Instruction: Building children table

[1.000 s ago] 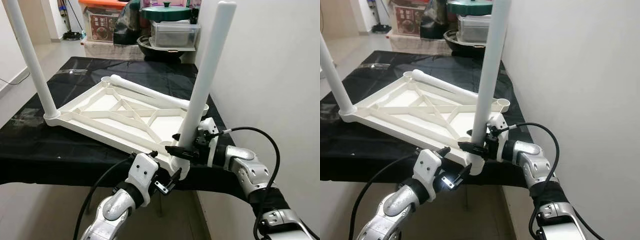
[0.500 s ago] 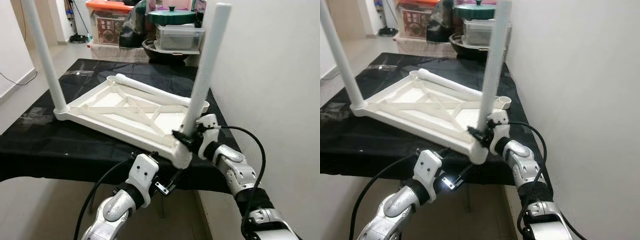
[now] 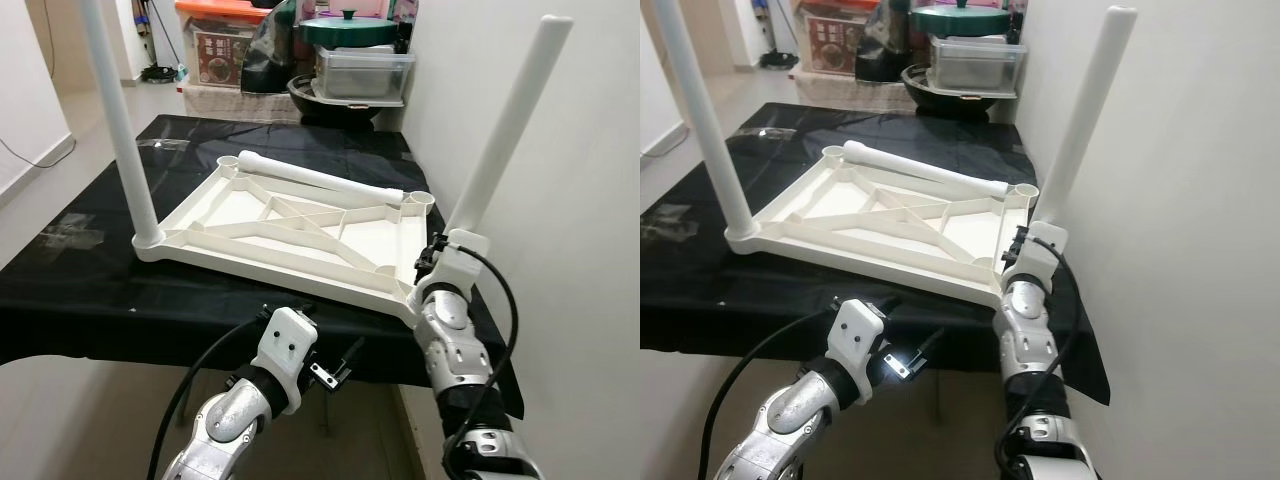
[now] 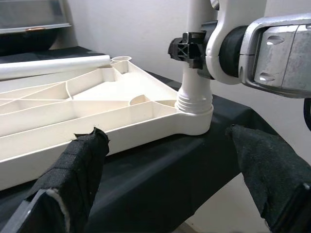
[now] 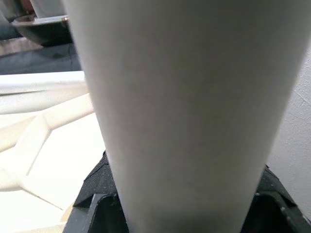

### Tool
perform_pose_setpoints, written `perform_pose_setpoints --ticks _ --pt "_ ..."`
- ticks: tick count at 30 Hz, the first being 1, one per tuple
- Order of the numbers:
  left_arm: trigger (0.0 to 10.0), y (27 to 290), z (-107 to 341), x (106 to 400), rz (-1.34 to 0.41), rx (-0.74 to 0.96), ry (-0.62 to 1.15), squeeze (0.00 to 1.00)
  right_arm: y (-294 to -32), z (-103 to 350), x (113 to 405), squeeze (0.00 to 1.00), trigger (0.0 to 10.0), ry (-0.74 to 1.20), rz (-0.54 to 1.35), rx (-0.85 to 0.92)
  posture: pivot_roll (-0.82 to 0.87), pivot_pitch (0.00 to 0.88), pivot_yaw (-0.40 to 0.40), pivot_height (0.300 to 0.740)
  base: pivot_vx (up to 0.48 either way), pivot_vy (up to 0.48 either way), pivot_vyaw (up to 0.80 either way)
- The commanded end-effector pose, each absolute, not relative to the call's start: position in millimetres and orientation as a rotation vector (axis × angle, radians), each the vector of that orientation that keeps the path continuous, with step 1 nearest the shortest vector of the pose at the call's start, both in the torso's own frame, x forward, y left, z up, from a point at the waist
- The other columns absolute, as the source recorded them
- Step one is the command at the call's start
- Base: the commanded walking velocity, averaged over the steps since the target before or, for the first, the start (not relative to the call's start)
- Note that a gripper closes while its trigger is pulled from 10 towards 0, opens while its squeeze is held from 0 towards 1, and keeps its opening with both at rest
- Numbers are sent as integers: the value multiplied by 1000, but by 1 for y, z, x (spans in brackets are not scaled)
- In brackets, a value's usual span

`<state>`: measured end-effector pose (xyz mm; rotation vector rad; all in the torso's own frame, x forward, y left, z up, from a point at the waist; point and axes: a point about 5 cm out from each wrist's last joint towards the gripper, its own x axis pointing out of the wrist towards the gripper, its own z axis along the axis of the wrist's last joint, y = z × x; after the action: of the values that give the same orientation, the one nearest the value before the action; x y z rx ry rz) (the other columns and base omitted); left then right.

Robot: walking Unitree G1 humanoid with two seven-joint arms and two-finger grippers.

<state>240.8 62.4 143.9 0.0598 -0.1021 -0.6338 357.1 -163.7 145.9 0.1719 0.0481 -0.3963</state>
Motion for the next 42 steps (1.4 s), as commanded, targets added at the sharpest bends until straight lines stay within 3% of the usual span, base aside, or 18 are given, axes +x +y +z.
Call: perform_pose_setpoints --ticks 1,2,5,6,7,15,19,24,29,37,38,39,40,42 --pt "10000 62 141 241 -639 56 -88 0 -164 136 355 0 10000 82 -410 219 164 0 -88 740 0 0 0" --pt "10000 62 141 241 -639 57 -87 0 -159 142 358 1000 10000 45 -371 213 164 0 -86 740 0 0 0" --pt "10000 62 141 241 -641 57 -86 0 -156 149 360 1000 10000 -13 -309 217 164 0 -86 740 0 0 0" --pt "10000 62 141 241 -642 57 -86 0 -158 153 360 796 10000 -48 -286 214 164 0 -86 740 0 0 0" --pt "10000 62 141 241 -643 56 -85 0 -161 155 360 0 10000 -76 -254 216 164 0 -86 740 0 0 0" --pt "10000 60 141 242 -651 57 -85 0 -194 157 351 0 10000 -95 82 235 151 0 -84 740 0 0 0" --pt "10000 59 141 243 -658 57 -84 0 -187 153 343 0 10000 -12 417 184 148 0 -81 740 0 0 0" --pt "10000 59 140 243 -660 57 -85 0 -183 153 339 0 10000 7 564 148 153 0 -83 740 0 0 0" --pt "10000 58 140 243 -663 61 -89 0 -167 155 331 0 10000 66 899 60 169 0 -92 740 0 0 0" --pt "10000 58 140 244 -669 62 -88 0 -159 162 335 0 9608 91 1021 69 172 0 -91 740 0 0 0" --pt "10000 58 140 245 -670 62 -88 0 -157 162 334 0 3216 92 1047 76 172 0 -91 740 0 0 0" --pt "10000 58 140 245 -670 62 -88 0 -156 162 334 0 3216 92 1066 80 172 0 -91 740 0 0 0" --pt "10000 58 140 245 -670 62 -88 0 -155 161 335 0 0 95 1059 78 172 0 -91 740 0 0 0" --pt "10000 58 140 245 -671 62 -87 0 -153 156 336 0 0 108 1012 54 172 0 -91 740 0 0 0"
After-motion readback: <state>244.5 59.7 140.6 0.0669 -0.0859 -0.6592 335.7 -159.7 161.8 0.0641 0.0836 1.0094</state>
